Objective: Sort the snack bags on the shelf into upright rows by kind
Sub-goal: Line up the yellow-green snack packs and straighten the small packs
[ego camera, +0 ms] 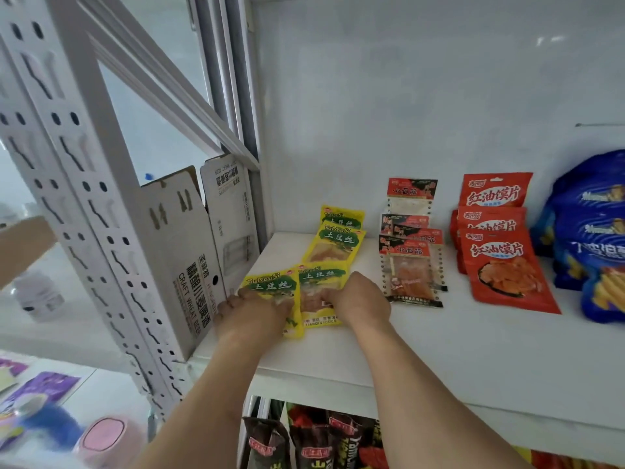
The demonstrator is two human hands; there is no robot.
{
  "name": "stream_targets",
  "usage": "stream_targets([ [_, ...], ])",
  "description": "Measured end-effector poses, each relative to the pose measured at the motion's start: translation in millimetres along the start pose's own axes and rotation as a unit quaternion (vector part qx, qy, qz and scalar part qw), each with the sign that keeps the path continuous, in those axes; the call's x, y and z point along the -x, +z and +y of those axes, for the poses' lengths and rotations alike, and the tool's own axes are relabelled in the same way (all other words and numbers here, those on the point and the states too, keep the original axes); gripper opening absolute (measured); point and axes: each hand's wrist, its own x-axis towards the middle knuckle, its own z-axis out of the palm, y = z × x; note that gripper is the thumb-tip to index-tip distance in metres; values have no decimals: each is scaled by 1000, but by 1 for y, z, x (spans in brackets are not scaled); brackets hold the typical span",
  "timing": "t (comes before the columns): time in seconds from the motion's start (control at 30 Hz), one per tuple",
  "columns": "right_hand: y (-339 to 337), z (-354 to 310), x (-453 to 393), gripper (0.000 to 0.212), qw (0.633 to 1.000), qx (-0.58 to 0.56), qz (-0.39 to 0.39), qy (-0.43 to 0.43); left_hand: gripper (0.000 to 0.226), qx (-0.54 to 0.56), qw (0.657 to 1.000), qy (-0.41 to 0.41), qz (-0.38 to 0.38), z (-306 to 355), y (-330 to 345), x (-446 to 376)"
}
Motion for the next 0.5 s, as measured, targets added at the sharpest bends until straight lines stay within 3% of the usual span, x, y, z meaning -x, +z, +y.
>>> stream_targets([
  [0.1, -1, 1, 4, 30, 999, -38, 4, -4, 89, 11, 1000, 14, 4, -4, 0, 3],
  [0.3, 6, 3, 1, 32, 991, -129, 39, -24, 71, 119, 988, 72, 67, -8, -5, 6],
  [0.5, 8, 2, -13, 50, 966, -223, 119, -46, 74, 289, 953, 60, 73, -8, -10, -6],
])
